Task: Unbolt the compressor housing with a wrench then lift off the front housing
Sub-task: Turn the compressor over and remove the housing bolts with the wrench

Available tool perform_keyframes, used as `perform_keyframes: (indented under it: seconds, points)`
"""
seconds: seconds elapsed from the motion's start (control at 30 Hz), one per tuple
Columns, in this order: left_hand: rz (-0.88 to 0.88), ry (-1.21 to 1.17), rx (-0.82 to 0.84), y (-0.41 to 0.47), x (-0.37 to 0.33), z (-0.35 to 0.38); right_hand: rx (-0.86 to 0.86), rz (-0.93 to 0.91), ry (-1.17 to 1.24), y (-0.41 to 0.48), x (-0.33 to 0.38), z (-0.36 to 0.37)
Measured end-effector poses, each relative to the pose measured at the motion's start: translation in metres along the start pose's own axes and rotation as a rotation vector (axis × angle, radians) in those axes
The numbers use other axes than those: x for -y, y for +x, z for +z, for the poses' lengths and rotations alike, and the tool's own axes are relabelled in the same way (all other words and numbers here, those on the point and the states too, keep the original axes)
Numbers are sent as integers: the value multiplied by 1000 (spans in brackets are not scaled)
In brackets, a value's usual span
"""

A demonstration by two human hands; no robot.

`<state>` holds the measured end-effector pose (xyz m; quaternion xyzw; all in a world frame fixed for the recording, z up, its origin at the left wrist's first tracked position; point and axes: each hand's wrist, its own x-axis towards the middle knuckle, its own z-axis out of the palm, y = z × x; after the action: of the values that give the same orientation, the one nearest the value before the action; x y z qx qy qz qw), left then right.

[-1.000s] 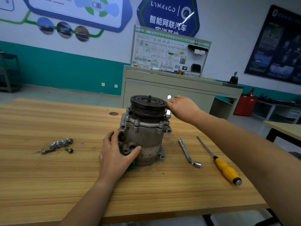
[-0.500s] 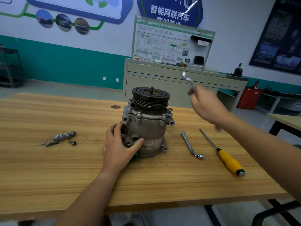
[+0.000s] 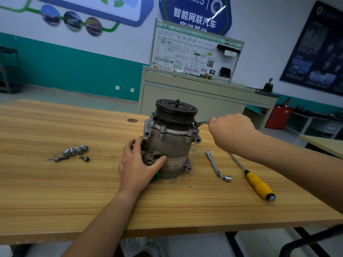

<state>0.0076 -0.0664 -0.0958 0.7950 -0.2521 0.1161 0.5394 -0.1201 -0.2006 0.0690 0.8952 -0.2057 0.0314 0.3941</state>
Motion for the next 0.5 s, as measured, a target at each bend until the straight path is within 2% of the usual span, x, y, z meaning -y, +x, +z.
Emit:
perform_keyframes:
  seconds: [0.13, 0.3, 0.5]
  points:
    - [-4, 2, 0, 0, -1, 0, 11, -75, -101, 2, -4, -7]
    - [1, -27, 2, -1, -1, -2, 66, -128, -72, 9, -14, -9]
    - [0, -17, 6, -1, -2, -1, -31, -219, -148, 11, -21, 0]
